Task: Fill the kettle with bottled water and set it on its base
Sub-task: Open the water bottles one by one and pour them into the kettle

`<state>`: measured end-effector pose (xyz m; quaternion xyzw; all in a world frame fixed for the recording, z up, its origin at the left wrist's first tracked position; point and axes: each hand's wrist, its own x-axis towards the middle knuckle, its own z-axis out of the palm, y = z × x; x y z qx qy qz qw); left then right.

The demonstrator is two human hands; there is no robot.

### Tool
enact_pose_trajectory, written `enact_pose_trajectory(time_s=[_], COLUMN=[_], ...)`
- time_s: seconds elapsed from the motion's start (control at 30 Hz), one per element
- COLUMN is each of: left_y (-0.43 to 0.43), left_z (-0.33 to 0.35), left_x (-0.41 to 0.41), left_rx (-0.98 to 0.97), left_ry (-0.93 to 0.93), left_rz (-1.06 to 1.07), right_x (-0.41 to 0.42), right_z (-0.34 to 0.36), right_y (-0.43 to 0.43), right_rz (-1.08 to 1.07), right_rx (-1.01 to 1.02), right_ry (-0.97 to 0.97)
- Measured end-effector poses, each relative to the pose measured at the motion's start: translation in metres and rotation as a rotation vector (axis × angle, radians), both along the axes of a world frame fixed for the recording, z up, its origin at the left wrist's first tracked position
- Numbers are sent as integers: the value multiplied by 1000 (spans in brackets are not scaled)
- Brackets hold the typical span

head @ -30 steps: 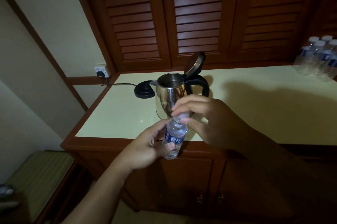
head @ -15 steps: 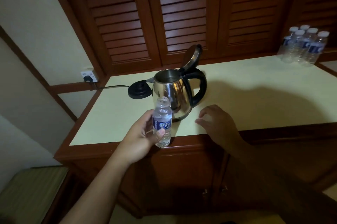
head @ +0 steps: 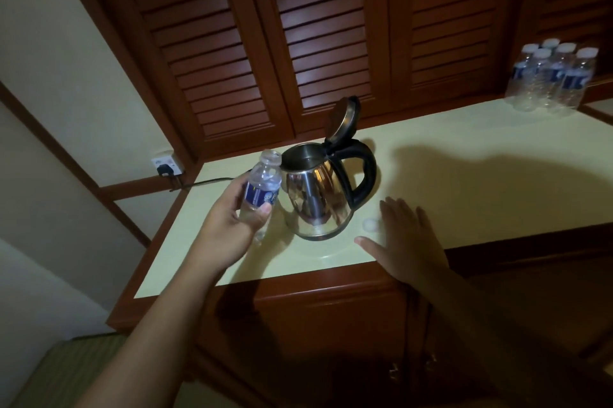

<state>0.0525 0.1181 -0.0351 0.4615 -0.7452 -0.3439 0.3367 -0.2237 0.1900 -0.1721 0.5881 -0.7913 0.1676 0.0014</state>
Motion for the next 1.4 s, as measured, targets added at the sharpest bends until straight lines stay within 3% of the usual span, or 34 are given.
enact_pose_trajectory(time_s=[0.13, 0.5, 0.7, 1.4], left_y=[-18, -63, -59, -55], left_z=[22, 44, 56, 57], left_x=[-12, -30, -40, -50], left_rx=[-168, -524, -779, -959], left_ry=[-141, -834, -1041, -1161], left_rz=[23, 141, 156, 159], right_x=[1, 0, 0, -1], right_z=[0, -5, -8, -3], right_y=[-5, -8, -9, -2], right_rz=[12, 24, 33, 103], right_rx=[104, 139, 123, 47], right_ry=[51, 140, 145, 41])
